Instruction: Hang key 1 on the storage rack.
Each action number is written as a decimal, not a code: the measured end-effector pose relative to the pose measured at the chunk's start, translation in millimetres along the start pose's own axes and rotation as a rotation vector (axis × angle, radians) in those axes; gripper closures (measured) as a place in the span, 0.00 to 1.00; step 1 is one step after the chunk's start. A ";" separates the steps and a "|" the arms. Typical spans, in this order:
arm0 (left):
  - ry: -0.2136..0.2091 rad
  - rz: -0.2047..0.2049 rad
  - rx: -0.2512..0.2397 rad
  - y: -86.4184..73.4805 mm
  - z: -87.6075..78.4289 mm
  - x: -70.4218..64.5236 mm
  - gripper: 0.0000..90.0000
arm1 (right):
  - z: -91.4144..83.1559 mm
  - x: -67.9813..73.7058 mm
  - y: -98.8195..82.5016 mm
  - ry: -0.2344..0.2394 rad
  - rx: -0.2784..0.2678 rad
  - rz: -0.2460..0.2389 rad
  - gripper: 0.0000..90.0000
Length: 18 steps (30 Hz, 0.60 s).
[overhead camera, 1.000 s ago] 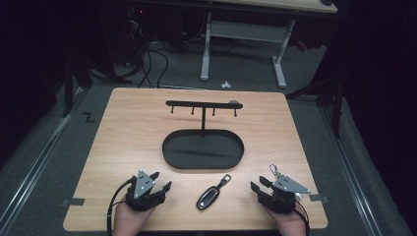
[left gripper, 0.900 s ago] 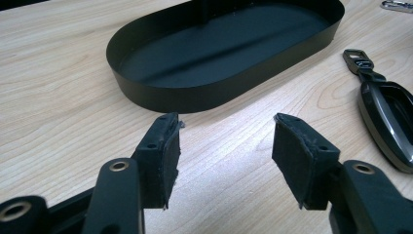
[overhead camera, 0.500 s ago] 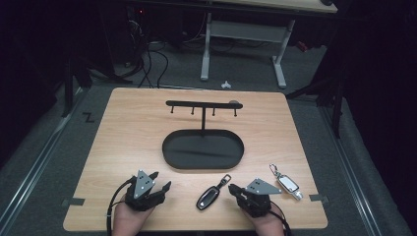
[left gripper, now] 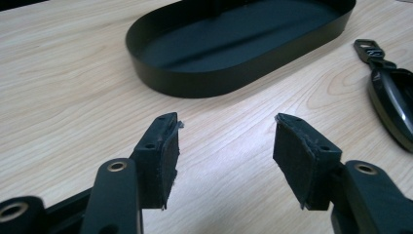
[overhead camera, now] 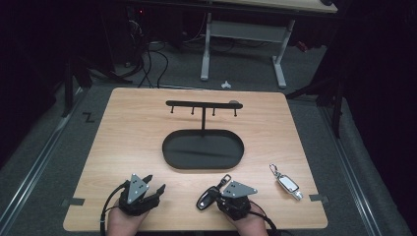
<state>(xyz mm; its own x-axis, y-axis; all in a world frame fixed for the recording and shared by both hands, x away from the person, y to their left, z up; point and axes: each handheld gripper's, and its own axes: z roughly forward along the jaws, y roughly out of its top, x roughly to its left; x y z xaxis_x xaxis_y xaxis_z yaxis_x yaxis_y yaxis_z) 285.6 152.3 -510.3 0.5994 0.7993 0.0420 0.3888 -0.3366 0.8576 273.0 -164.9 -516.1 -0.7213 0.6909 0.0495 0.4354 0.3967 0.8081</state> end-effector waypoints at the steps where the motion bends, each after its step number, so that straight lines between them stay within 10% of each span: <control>1: 0.001 -0.001 0.002 -0.6 -1.1 0.6 0.48 | 4.1 1.6 0.5 0.011 0.010 -0.006 1.00; 18: -0.049 0.029 -0.021 9.0 7.1 -10.1 0.48 | -2.9 2.0 -11.1 0.011 0.049 -0.014 1.00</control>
<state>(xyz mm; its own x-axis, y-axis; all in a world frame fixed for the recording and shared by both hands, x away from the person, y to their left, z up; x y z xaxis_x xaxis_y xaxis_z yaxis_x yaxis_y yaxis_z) 288.1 137.7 -506.7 0.6437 0.7641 0.0422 0.3567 -0.3484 0.8668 265.1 -169.7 -523.3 -0.7329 0.6788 0.0452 0.4511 0.4352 0.7792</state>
